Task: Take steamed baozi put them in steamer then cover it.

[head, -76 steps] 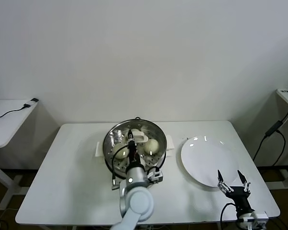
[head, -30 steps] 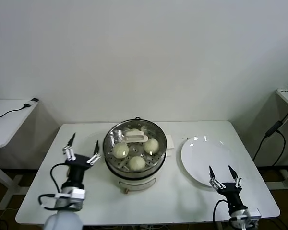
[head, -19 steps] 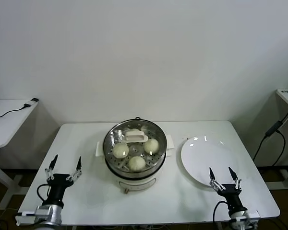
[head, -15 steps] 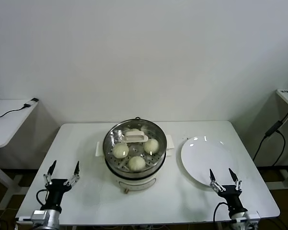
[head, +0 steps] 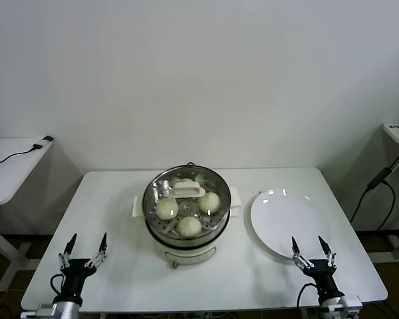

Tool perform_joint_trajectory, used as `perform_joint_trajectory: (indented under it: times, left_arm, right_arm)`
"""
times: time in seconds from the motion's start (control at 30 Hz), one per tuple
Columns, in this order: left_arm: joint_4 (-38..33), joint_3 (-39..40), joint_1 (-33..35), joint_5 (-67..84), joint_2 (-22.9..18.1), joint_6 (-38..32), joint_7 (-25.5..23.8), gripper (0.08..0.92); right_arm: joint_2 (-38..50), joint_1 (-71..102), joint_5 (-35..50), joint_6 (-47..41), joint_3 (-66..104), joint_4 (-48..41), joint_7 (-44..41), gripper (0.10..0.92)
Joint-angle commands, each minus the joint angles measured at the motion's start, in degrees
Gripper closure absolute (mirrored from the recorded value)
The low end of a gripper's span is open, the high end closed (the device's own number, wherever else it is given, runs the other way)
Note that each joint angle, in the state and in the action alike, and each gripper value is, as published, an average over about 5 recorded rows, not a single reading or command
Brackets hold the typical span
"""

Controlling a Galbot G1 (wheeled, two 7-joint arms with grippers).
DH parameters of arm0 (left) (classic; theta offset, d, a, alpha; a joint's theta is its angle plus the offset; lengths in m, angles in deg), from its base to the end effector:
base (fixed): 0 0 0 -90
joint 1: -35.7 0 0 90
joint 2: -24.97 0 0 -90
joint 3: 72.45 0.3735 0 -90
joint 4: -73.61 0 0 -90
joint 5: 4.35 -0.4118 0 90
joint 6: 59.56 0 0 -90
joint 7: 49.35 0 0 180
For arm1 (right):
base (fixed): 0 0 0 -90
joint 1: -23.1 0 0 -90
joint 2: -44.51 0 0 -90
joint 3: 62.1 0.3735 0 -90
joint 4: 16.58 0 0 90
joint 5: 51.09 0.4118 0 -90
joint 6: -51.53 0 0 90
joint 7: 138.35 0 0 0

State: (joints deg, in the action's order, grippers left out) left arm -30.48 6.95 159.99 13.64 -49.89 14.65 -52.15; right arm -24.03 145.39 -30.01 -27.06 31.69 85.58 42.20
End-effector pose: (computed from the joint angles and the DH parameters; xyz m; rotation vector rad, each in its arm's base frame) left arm 0.1866 0.1423 -0.4232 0.0909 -3.1046 -0.0311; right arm 0.2022 -0.1297 -0.4320 0.0149 -2.9988 0.0113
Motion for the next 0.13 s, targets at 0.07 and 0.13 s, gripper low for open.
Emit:
perform_joint_trajectory:
  times: [0.07,0.13]
  left_arm:
    - [1.45,-0.27,0.73,2.86,0.37,-1.35,-0.88,0.177]
    - [1.42,-0.26,0.74,2.87,0.38,-1.35,-0.88,0.177]
  right_arm:
    - [-0.06,0.17,0.07,0.19,-0.03,0.17,-0.03,0.203]
    - [-0.05,0.18,0.08,0.19,-0.03,0.21,-0.02,0.203]
